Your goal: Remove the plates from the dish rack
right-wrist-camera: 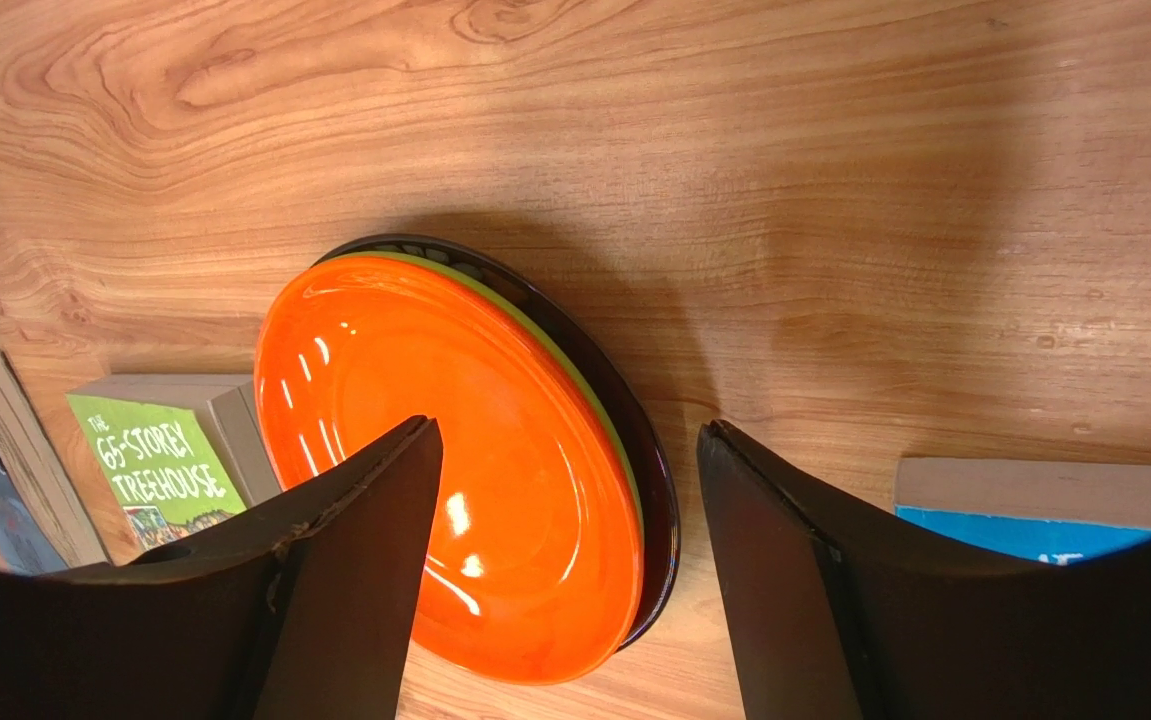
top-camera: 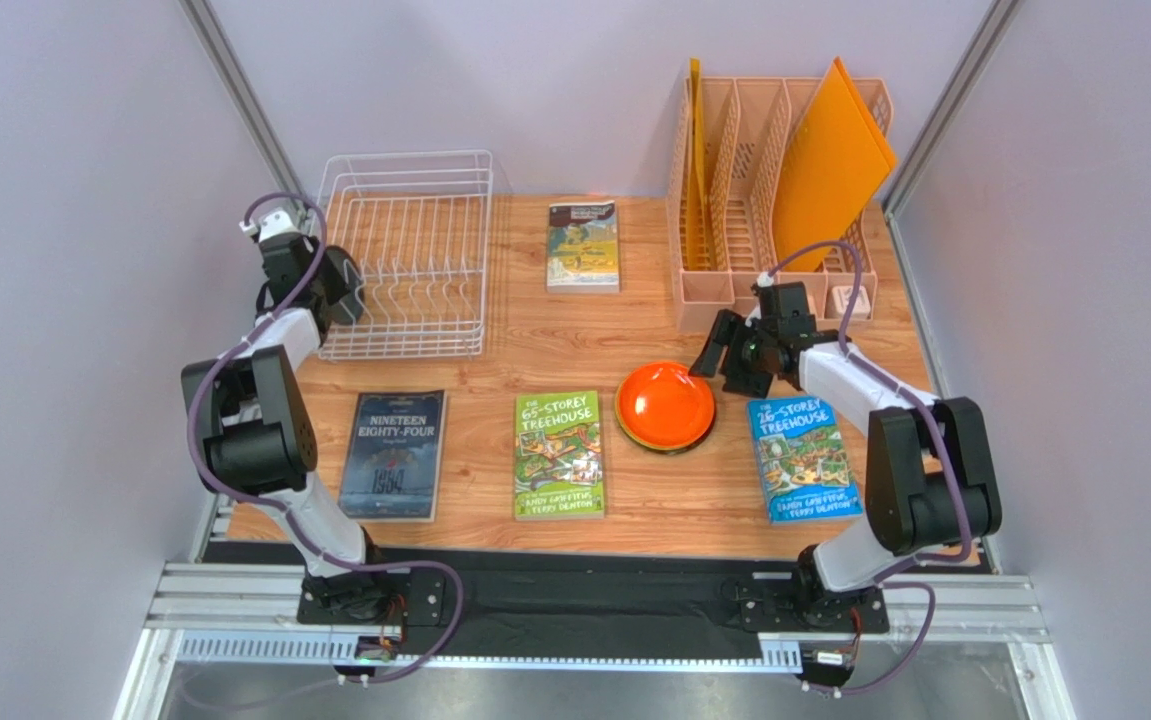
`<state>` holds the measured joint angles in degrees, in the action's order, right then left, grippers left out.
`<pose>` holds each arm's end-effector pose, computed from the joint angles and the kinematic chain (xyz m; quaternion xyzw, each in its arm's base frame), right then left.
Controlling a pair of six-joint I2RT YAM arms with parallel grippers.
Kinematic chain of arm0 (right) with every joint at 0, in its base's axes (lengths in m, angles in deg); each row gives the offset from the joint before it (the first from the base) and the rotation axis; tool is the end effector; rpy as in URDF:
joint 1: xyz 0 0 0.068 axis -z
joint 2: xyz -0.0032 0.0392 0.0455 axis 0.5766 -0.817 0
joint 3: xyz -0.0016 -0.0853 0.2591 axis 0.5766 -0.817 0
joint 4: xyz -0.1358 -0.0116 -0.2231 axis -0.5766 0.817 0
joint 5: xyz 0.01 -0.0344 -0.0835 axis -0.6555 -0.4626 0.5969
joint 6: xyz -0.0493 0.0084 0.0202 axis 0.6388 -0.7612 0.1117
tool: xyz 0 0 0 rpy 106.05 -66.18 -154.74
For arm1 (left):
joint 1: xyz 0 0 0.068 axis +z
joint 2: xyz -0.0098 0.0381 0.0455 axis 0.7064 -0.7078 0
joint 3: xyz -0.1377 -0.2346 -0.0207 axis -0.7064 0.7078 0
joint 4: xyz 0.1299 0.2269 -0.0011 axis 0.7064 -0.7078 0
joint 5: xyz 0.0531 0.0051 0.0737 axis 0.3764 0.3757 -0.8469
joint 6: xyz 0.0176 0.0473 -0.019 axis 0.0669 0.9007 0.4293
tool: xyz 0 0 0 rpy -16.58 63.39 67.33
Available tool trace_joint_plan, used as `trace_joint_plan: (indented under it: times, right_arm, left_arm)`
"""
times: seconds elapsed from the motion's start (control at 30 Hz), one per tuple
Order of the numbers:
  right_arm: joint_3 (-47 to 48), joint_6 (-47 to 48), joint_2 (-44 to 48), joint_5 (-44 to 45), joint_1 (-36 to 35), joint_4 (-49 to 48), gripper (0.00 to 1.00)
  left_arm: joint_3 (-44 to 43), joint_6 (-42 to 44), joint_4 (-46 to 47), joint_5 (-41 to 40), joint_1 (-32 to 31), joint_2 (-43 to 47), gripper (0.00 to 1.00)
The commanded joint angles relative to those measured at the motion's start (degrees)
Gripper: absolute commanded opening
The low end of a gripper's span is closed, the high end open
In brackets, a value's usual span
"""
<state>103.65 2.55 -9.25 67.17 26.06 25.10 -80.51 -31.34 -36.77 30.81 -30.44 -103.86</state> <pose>0.2964 0.0571 0.1859 0.1163 0.9452 0.2053 0.2256 0.3775 0.1012 0.2216 -0.2708 0.8126 0.0192 0.5157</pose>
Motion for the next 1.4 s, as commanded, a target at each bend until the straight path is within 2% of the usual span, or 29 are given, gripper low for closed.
trace_joint_plan:
  times: [0.0,0.03,0.1,0.2,0.23,0.53,0.63,0.83,1.07,1.17,1.33,1.37]
  right_arm:
    - [2.9,0.5,-1.5,-1.6,-0.2,-2.7,0.68]
    - [3.2,0.5,-1.9,-1.6,-0.2,-2.7,0.69]
    - [3.5,0.7,-2.7,-1.8,-0.2,-2.6,0.69]
    - [3.7,0.8,-2.9,-1.7,-0.2,-2.3,0.68]
    - [3.6,0.8,-2.8,-1.6,-0.1,-2.2,0.68]
    - [2.5,0.9,-1.5,-1.3,-0.4,-1.8,0.68]
    - [2.3,1.1,-1.0,-1.3,-1.0,-1.6,0.68]
    - [1.7,1.2,0.9,-0.9,-1.6,-0.7,0.68]
    - [-1.0,1.5,6.3,0.0,-1.8,1.1,0.69]
    - [-2.2,1.2,9.3,-0.2,-1.8,1.9,0.69]
    - [-4.0,1.0,17.1,-1.9,-2.6,1.8,0.70]
    - [-4.3,1.0,18.3,-4.0,-2.8,1.4,0.70]
  left_arm:
    - [-2.2,0.2,3.7,0.4,0.4,-1.8,0.47]
    - [-2.3,0.4,3.7,0.6,0.4,-2.2,0.39]
    - [-2.3,0.7,3.7,1.1,0.4,-2.3,0.31]
    - [-1.4,1.6,4.7,1.8,0.4,-1.6,0.13]
    - [-1.2,1.6,5.0,1.9,0.4,-1.3,0.00]
    - [-0.5,8.4,3.0,5.1,-1.0,3.0,0.00]
    - [-0.6,12.4,1.4,3.5,-2.9,6.3,0.00]
    - [1.8,18.3,0.8,-5.7,-8.0,14.6,0.00]
    - [5.0,17.4,-0.9,-11.7,-10.1,24.0,0.00]
    - [4.9,14.7,-5.1,-11.4,-10.4,27.6,0.00]
    - [4.9,4.1,-13.4,-1.7,-10.5,33.9,0.00]
    - [5.0,1.9,-14.5,3.8,-10.5,34.6,0.00]
